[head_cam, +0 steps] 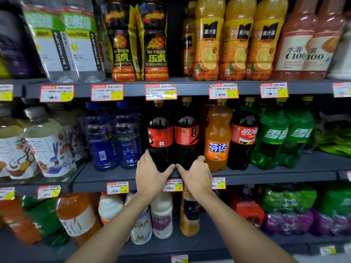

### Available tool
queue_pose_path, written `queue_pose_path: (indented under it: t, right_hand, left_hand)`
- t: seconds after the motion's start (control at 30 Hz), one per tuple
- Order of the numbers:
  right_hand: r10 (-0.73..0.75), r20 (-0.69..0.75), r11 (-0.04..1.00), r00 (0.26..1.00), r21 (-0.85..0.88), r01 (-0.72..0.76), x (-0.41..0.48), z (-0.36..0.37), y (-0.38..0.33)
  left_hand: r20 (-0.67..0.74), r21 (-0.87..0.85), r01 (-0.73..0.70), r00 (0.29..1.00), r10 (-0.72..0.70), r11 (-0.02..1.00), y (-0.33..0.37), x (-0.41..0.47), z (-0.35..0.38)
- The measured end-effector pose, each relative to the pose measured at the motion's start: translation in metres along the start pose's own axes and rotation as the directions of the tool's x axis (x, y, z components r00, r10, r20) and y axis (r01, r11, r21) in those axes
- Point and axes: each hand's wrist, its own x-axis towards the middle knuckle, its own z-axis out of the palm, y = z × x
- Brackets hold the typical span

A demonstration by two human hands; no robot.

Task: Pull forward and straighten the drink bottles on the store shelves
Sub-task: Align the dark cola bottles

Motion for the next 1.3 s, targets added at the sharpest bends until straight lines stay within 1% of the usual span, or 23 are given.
queue_pose_path:
  t: [0.1, 0.2, 0.27, 0.33, 0.4, 0.5, 0.57, 0.67, 0.77, 0.9, 1.0, 1.1, 1.17, 1.3]
  right_hand:
    - [0.0, -0.006, 0.998, 1.0, 0.064, 0.0, -0.007, 0.0, 0.007]
    - [-0.008, 0.008, 0.995, 1.0, 0.103, 0.007, -0.006, -0.002, 0.014]
    - [-0.026, 0.015, 0.998, 1.0, 0.056, 0.025, 0.0, -0.003, 0.012]
    - [-0.057, 0.035, 0.998, 0.998, -0.026, 0.058, 0.006, -0.001, 0.005]
    - [-0.063, 0.037, 0.995, 0.997, -0.07, 0.065, 0.006, 0.0, 0.0]
    - [-0.057, -0.046, 0.995, 0.997, -0.083, 0.053, -0.001, 0.004, -0.003]
    - [-0.073, -0.075, 0.994, 0.994, -0.088, 0.067, -0.006, 0.006, -0.005]
    - [-0.103, -0.061, 0.991, 0.993, -0.094, 0.097, -0.007, 0.007, 0.005]
    - [-0.101, -0.038, 0.99, 0.994, -0.099, 0.097, -0.002, 0.006, 0.014]
    - [-0.146, 0.034, 0.972, 0.989, -0.182, 0.15, 0.007, 0.005, 0.01]
    - [-0.13, 0.033, 0.977, 0.991, -0.168, 0.134, 0.008, 0.004, 0.009]
    - [-0.112, 0.009, 0.979, 0.994, -0.173, 0.112, 0.005, 0.004, 0.007]
    - [-0.11, 0.007, 0.969, 0.994, -0.224, 0.109, 0.004, 0.003, 0.005]
    - [-0.144, 0.032, 0.926, 0.989, -0.347, 0.146, 0.007, 0.002, 0.012]
  left_hand:
    - [0.022, -0.064, -0.044, 0.999, 0.045, 0.997, -0.001, 0.005, -0.004]
    - [0.025, -0.082, -0.057, 0.998, 0.06, 0.995, -0.002, 0.006, -0.006]
    - [0.036, -0.1, -0.069, 0.997, 0.073, 0.993, -0.003, 0.006, -0.007]
    - [0.049, -0.123, -0.083, 0.995, 0.09, 0.989, -0.006, 0.005, -0.008]
    - [0.046, -0.11, -0.08, 0.995, 0.085, 0.991, -0.006, 0.003, -0.007]
    - [-0.018, -0.062, -0.014, 1.0, 0.013, 0.998, 0.0, -0.003, -0.001]
    - [-0.068, -0.032, 0.001, 0.998, -0.003, 0.999, 0.003, -0.008, 0.001]
    - [-0.067, -0.053, -0.041, 0.997, 0.038, 0.998, -0.006, -0.006, -0.003]
    - [-0.066, -0.081, -0.048, 0.997, 0.043, 0.996, -0.017, -0.006, -0.008]
    - [-0.05, -0.092, -0.049, 0.998, 0.045, 0.995, -0.018, -0.006, -0.007]
    - [-0.027, -0.045, -0.061, 0.998, 0.06, 0.997, -0.017, -0.001, -0.006]
    - [-0.058, 0.013, -0.07, 0.996, 0.071, 0.997, -0.013, -0.002, -0.004]
    - [-0.081, 0.066, -0.078, 0.993, 0.083, 0.995, -0.009, -0.006, -0.001]
    - [-0.033, 0.098, -0.059, 0.997, 0.063, 0.993, -0.008, -0.01, 0.0]
